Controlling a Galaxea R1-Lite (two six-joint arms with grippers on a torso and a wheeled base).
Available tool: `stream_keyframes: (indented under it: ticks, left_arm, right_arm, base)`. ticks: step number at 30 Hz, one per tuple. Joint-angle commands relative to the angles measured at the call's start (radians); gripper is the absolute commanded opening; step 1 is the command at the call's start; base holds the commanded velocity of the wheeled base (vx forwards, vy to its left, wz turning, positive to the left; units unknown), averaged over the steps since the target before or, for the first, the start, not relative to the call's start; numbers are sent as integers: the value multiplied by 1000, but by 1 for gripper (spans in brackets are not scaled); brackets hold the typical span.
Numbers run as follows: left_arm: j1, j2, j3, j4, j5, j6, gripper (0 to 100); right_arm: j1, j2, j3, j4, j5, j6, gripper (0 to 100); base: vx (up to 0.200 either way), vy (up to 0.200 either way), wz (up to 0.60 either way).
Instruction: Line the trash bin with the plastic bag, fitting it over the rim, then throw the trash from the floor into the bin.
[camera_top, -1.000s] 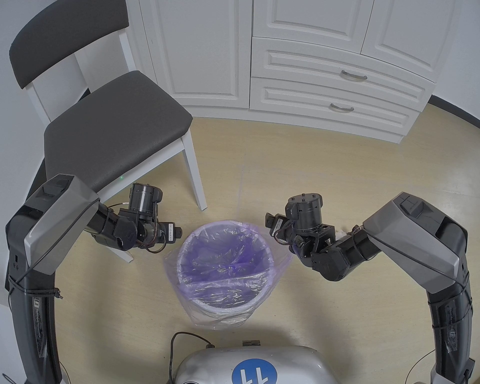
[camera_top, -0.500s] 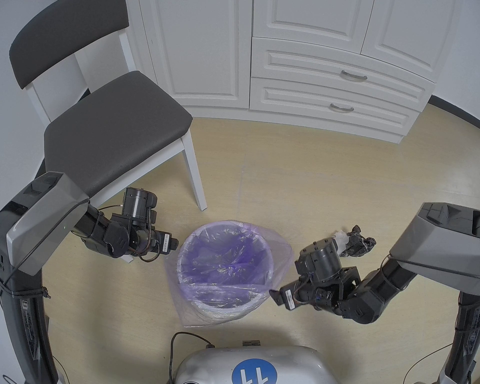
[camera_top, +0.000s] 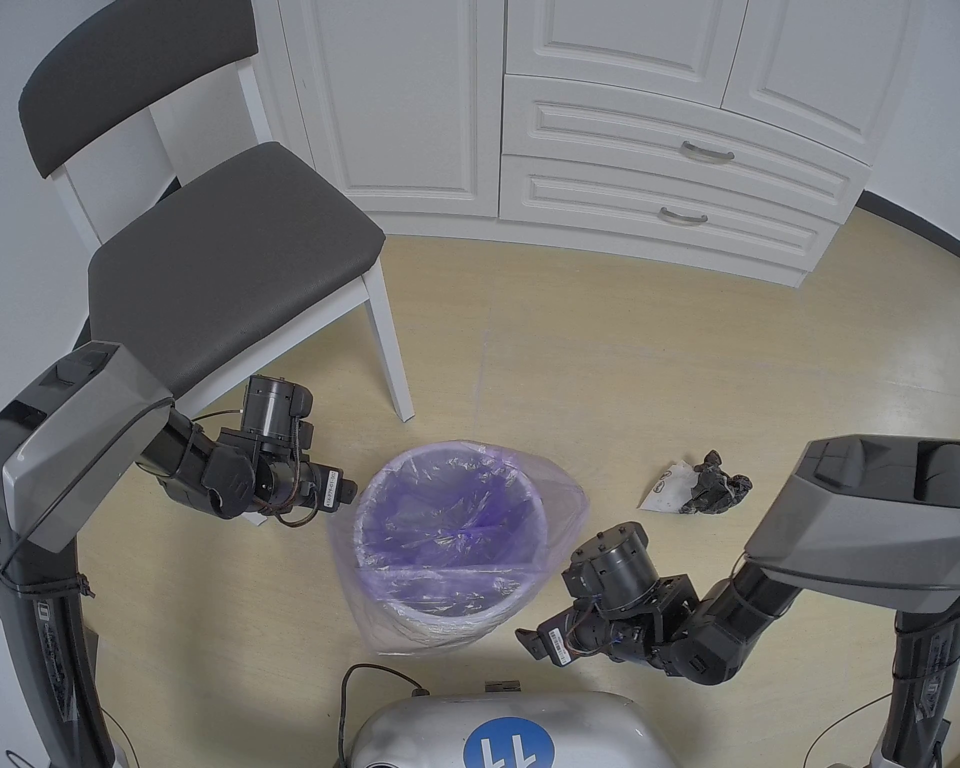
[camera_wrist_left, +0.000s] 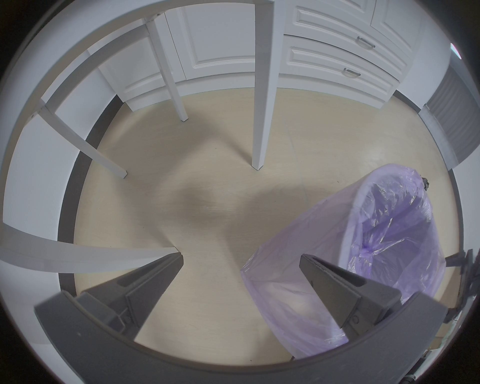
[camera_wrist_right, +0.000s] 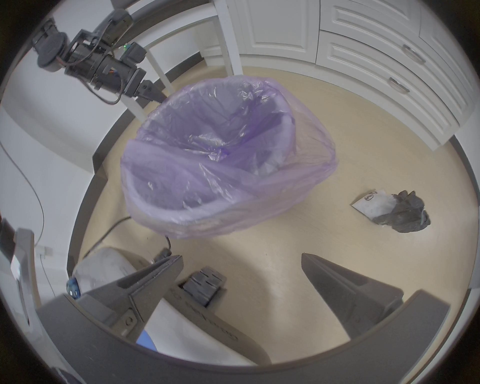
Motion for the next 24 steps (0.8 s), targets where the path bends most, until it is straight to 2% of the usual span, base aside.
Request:
stream_keyframes:
  ticks: [1, 3, 4, 6, 15, 24]
  left_arm:
    - [1, -7, -1, -5, 0, -2, 100]
    - [1, -8, -1, -5, 0, -3, 100]
    - [2, -10, -3, -5, 0, -3, 100]
    - [4, -11, -1, -5, 0, -3, 100]
    - [-1, -16, 14, -5, -1, -2, 100]
    - [-13, -42, 33, -5, -6, -5, 100]
  right_arm:
    - [0, 125, -92, -50, -10, 77, 100]
    - [-6, 134, -117, -52, -11, 100, 100]
    - [-30, 143, -161, -52, -27, 135, 100]
    - [-60, 143, -200, -52, -48, 152, 100]
    - [-214, 149, -289, -54, -73, 148, 100]
    - [-259, 191, -381, -55, -74, 169, 100]
  base:
    - [0, 0, 0]
    - [0, 0, 0]
    - [0, 0, 0]
    - [0, 0, 0]
    - [0, 0, 0]
    - [0, 0, 0]
